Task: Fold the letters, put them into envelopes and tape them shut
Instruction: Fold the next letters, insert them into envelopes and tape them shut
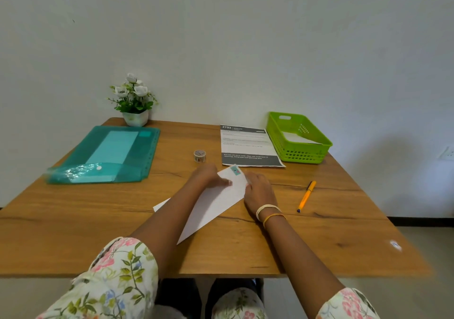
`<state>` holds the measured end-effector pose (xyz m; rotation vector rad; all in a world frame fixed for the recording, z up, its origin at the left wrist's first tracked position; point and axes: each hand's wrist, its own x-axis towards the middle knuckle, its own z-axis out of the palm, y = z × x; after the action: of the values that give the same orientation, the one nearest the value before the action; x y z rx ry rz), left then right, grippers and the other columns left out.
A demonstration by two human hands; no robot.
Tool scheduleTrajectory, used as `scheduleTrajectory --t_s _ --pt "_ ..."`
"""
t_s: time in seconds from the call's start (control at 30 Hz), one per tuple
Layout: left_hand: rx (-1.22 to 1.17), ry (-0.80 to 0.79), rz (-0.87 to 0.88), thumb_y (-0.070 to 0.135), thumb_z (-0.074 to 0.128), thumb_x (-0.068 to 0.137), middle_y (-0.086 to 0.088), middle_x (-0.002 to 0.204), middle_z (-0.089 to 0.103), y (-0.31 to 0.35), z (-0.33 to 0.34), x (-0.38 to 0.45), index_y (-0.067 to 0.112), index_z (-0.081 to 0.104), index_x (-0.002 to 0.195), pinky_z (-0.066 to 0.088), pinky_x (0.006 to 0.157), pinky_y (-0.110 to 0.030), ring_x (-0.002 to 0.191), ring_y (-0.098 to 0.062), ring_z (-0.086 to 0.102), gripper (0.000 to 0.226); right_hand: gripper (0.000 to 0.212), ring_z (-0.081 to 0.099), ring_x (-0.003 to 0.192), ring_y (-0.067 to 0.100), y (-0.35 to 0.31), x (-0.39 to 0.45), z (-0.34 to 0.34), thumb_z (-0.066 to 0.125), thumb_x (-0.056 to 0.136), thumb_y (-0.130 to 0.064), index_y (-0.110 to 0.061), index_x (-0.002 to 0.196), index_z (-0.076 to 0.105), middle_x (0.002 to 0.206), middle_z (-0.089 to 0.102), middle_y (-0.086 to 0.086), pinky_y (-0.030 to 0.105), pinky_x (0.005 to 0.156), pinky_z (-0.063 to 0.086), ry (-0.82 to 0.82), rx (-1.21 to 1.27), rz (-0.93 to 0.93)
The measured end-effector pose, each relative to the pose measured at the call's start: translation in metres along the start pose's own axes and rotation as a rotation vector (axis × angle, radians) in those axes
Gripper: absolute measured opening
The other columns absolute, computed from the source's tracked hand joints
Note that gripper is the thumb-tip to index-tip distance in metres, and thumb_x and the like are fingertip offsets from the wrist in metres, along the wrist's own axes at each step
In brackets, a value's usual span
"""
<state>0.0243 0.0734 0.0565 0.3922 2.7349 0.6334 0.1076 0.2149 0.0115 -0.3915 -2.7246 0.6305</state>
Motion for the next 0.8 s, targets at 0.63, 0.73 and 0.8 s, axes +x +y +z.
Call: scheduleTrajectory --t_s 0.63,0.73,0.8 --pt "-0.646 -0.499 -0.258 0.065 0.051 0.087 -0.023 0.106 0.063 0.068 -0.019 -0.018 0.000 0.045 0.115 0.057 0.066 -0.042 0.086 -0.037 0.067 0.071 0.023 0.055 0.067 0.023 0.010 0.024 -0.095 0.053 0.089 0.007 0.013 0.110 0.061 0.102 0.062 0.023 0.017 0.050 0.046 0.009 0.848 0.429" --pt "-0.832 -0.792 -0.139 0.040 0.061 0.092 -0.020 0.092 0.071 0.079 -0.023 -0.014 0.001 0.044 0.111 0.061 0.068 -0.038 0.077 -0.029 0.073 0.047 0.021 0.056 0.076 0.021 0.019 0.043 -0.114 0.055 0.089 0.005 0.013 0.107 0.062 0.109 0.064 0.026 0.022 0.055 0.044 0.082 0.803 0.431" --pt "-0.969 -0.664 -0.056 0.014 0.064 0.091 -0.010 0.071 0.071 0.091 -0.021 -0.005 0.003 0.051 0.106 0.061 0.065 -0.034 0.073 -0.022 0.073 0.022 0.021 0.056 0.086 0.023 0.022 0.053 -0.127 0.055 0.088 0.004 0.011 0.105 0.064 0.113 0.064 0.027 0.028 0.067 0.044 0.115 0.804 0.420"
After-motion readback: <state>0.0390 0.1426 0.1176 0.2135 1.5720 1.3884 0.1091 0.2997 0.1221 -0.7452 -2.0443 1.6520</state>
